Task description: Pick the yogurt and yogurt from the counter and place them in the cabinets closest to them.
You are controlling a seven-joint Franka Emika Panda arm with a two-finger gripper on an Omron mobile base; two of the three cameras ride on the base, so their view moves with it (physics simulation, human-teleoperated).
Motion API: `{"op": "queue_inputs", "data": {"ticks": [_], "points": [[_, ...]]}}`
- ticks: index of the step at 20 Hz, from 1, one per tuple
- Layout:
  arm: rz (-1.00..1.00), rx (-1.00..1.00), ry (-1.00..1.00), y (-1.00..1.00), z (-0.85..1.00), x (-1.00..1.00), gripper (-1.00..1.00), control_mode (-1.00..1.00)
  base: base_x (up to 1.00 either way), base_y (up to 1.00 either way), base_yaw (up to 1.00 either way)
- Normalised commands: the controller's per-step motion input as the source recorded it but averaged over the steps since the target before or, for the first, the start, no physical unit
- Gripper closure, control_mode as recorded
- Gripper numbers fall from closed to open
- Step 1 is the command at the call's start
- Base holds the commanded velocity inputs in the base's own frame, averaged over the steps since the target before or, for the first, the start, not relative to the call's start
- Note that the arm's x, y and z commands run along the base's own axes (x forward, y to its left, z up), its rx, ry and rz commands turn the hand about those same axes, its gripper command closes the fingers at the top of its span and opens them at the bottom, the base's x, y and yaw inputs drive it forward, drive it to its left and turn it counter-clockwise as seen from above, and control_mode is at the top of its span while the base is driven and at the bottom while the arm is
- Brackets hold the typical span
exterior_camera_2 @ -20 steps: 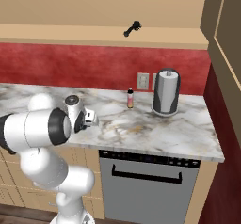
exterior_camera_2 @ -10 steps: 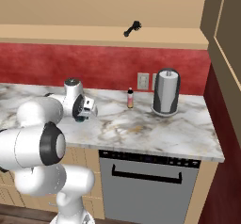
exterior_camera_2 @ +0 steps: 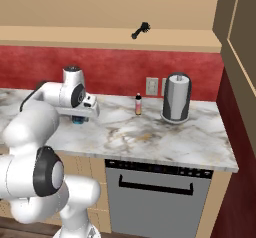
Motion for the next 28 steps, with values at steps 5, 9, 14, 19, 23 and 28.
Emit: {"op": "queue_inputs", "data": {"ticks": [5,9,14,19,23,28], "points": [[0.00,0.00,0.07,0.00,0.42,-0.75,1.00,-1.00,0.00,0.00,0.00],[0.00,-0.01,0.00,0.00,0.40,-0.80,1.00,-1.00,0.00,0.00,0.00],[0.00,-0.03,-0.03,0.00,0.46,-0.70,1.00,-1.00,0.00,0.00,0.00],[0.01,-0.06,-0.14,0.00,0.46,-0.59,1.00,-1.00,0.00,0.00,0.00],[0.02,-0.05,-0.18,0.00,0.56,-0.43,1.00,-1.00,0.00,0.00,0.00],[0.01,-0.01,-0.17,0.00,0.51,-0.28,1.00,-1.00,0.00,0.00,0.00]]}}
